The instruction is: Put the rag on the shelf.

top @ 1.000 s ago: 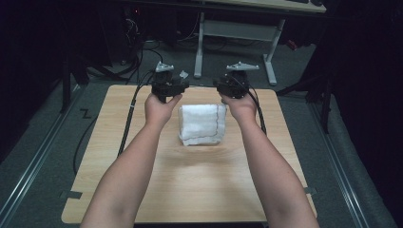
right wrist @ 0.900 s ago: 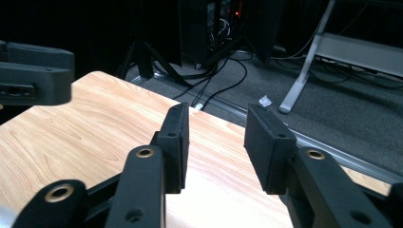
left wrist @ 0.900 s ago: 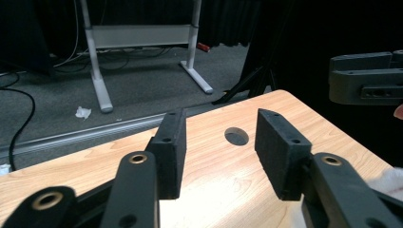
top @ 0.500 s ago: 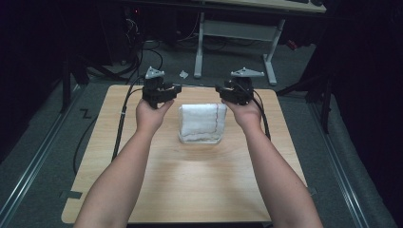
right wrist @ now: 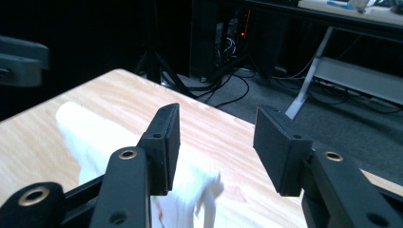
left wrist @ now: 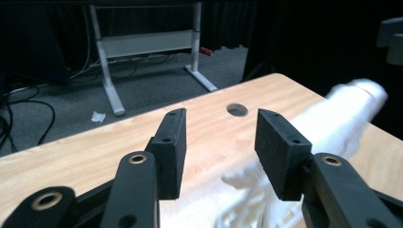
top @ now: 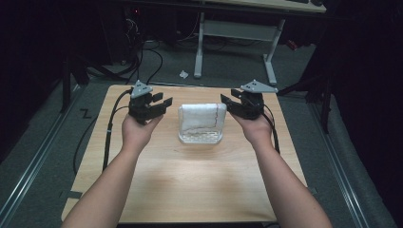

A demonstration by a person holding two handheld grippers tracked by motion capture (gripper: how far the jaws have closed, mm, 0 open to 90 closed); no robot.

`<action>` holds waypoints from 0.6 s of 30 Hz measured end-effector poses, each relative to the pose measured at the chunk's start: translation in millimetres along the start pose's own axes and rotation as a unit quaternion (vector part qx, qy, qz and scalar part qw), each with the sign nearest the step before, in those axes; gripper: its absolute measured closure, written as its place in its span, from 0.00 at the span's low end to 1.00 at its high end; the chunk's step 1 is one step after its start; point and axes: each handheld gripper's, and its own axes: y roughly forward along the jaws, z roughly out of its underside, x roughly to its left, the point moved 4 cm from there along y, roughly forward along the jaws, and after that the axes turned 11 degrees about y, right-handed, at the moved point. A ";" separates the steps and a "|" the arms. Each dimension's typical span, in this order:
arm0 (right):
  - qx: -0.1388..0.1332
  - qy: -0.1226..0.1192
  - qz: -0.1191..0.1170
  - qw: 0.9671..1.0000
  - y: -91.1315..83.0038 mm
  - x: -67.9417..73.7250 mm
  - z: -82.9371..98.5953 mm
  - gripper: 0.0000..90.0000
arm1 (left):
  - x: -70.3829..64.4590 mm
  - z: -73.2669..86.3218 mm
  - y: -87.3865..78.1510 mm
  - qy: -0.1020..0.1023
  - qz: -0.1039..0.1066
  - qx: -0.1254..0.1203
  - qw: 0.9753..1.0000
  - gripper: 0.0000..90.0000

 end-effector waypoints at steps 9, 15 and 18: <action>0.013 -0.035 -0.001 0.999 -36.8 12.5 51.6 0.55 | -33.4 63.0 -38.0 0.011 0.020 0.026 0.999 0.61; 0.031 -0.018 -0.015 0.999 -51.6 21.0 101.2 0.54 | -59.8 109.9 -43.1 0.006 0.049 0.061 0.997 0.60; 0.049 -0.015 -0.021 0.998 -56.4 26.7 134.7 0.52 | -78.8 138.2 -45.3 -0.001 0.072 0.089 0.993 0.60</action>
